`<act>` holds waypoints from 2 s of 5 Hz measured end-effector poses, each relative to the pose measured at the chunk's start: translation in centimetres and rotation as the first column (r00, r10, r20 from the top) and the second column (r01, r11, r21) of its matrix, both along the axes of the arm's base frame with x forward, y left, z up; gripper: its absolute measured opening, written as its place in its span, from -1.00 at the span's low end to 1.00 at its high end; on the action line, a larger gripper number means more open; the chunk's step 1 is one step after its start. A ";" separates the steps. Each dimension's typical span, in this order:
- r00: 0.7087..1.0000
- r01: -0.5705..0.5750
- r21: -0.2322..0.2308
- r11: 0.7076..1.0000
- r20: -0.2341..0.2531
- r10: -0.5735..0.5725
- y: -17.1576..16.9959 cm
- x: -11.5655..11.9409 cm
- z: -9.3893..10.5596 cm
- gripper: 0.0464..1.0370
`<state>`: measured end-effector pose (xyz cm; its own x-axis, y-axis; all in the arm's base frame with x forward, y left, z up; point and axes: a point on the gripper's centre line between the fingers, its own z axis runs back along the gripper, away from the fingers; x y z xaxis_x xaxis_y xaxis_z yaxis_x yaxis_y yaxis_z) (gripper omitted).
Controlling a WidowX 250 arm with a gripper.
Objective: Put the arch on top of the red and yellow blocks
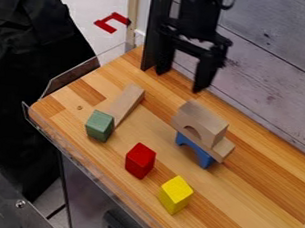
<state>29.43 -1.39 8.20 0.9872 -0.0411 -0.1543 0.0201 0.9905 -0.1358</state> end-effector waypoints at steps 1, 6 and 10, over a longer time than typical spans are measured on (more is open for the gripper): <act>0.999 0.022 -0.017 1.000 0.032 -0.022 -2.5 -0.7 -1.0 0.93; 0.616 -0.788 0.105 0.607 0.113 0.780 -4.2 -0.9 -2.0 0.93; 0.092 -0.995 -0.017 0.094 0.107 0.990 -3.8 -0.1 -2.5 0.93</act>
